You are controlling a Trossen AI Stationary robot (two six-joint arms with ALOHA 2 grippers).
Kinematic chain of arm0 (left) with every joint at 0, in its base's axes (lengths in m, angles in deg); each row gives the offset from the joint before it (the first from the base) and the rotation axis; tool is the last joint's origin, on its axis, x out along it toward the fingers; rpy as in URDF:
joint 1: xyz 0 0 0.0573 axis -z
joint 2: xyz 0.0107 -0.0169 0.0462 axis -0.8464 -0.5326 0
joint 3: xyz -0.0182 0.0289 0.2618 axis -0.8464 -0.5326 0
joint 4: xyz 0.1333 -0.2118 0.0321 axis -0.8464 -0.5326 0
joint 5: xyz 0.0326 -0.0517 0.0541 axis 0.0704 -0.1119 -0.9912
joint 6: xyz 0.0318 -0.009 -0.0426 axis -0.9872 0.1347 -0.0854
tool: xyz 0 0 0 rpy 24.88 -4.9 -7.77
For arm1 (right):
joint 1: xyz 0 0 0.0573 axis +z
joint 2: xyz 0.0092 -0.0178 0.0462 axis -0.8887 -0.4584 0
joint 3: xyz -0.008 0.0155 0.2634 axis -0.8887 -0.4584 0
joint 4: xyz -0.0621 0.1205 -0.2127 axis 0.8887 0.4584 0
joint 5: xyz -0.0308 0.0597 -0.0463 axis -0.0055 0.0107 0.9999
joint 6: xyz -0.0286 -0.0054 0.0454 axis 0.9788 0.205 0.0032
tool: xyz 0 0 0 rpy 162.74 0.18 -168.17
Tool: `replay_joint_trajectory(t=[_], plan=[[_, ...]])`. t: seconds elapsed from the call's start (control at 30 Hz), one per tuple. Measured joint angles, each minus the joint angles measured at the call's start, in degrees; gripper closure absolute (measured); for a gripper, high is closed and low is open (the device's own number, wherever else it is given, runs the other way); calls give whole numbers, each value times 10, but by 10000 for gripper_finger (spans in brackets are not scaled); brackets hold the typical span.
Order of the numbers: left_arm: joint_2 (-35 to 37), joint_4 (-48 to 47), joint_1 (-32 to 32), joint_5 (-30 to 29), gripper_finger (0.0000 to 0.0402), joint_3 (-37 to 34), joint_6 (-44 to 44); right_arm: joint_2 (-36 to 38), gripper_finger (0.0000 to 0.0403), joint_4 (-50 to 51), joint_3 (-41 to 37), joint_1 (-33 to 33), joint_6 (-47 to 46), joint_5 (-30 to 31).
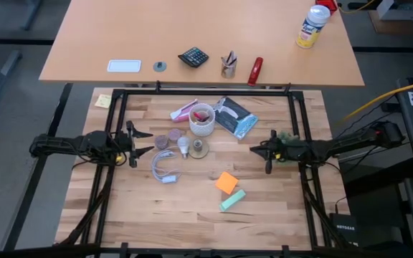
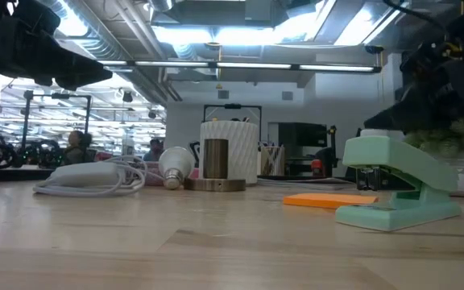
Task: Screw lightbulb
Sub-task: Return to Home Position
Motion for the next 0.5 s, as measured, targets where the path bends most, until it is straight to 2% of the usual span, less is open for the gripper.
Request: replay_joint_trajectory(t=[0.3, 0.5], plan=[[0, 0, 0, 0, 179, 0, 1, 2, 397, 43, -1, 0, 0, -2], [4, -1, 0, 0, 179, 0, 2, 56, 397, 60, -1, 0, -3, -2]])
